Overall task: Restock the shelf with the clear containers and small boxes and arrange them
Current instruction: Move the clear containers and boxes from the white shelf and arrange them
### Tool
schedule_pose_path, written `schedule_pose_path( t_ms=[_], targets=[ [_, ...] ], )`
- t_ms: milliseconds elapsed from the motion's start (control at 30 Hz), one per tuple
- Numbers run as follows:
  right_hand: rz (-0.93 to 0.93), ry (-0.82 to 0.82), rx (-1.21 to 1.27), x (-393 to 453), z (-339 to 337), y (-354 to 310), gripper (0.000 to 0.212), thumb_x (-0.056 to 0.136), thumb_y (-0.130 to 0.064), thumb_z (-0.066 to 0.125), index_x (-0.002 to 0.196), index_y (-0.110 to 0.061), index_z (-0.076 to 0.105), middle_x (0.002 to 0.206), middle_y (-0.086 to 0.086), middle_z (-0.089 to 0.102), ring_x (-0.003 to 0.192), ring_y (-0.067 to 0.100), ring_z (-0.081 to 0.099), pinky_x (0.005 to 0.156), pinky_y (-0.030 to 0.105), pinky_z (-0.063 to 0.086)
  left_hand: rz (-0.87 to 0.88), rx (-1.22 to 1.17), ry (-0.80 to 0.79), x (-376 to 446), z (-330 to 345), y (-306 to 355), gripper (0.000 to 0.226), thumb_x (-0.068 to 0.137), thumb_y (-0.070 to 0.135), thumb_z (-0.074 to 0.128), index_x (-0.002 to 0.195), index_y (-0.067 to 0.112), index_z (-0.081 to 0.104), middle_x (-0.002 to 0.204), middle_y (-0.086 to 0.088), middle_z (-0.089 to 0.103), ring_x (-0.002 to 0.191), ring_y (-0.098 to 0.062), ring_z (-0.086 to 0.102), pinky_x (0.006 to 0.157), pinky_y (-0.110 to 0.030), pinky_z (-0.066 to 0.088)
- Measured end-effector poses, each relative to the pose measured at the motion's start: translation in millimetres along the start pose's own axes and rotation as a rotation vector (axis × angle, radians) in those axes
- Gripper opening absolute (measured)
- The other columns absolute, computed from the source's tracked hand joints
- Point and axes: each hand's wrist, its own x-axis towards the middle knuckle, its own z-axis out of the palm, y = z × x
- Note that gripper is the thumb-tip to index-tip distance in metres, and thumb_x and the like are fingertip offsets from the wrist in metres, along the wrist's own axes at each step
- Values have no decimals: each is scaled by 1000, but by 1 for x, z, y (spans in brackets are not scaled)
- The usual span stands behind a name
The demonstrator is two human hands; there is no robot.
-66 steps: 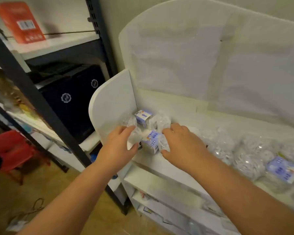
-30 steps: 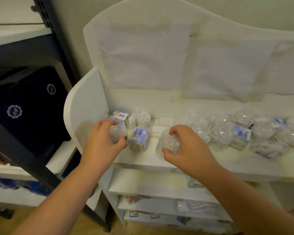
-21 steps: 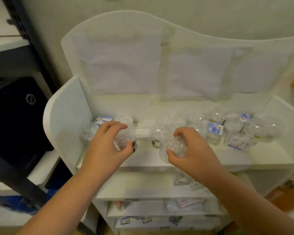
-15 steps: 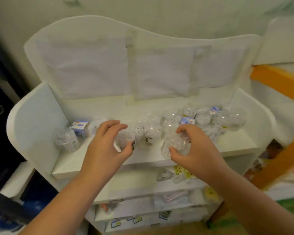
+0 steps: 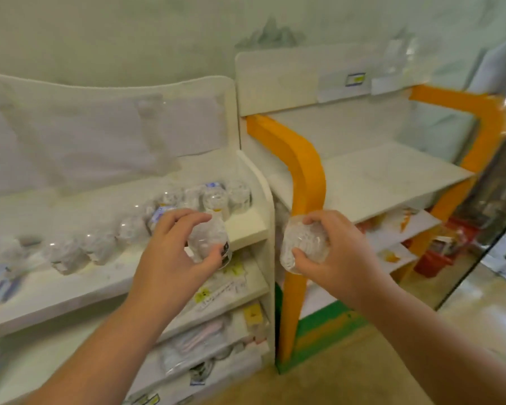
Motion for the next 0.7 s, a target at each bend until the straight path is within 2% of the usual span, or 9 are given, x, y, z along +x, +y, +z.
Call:
schedule_pose_path(
  t_ms=[67,200,333,433,633,700],
  targets=[
    [16,9,-11,-8,-33,25,50,79,-38,73,119,-41,43,115,-19,46,100,-4,46,79,9,37,22,-22,-5,8,24,31,41,79,34,72,114,45,54,118,24,43,111,14,42,83,-1,33],
    [58,47,-34,-18,-85,67,49,81,-36,74,123,-31,49,117,-16,47,101,-5,45,81,4,37,86,-57,-57,23,68,89,40,79,37,70,116,43,55,119,23,44,111,6,45,87,-10,36],
    [116,71,-18,-16,-114,108,47,82,-41,72,121,-36,48,116,-21,46,104,-6,47,81,15,43,142,-43,-128,45,111,128,42,80,40,69,120,45,55,119,24,44,112,10,42,90,-13,37],
    [148,92,-29,-6,-122,139,46,80,-47,70,119,-41,47,118,-24,45,107,4,49,87,26,48,166,-62,-138,65,143,148,42,81,40,68,122,40,57,121,23,44,112,9,42,91,-10,35],
    [192,72,-70,36,-142,199,47,81,-48,71,119,-45,44,118,-26,43,106,3,49,89,25,48,176,-102,-141,122,211,166,42,81,41,69,121,40,57,120,21,44,109,8,42,92,-20,41],
    [197,69,-78,46,-144,212,47,82,-48,70,120,-45,44,120,-27,42,105,2,48,90,25,48,186,-107,-133,137,224,170,41,79,40,69,119,40,57,118,20,44,106,11,42,90,-20,43]
  ],
)
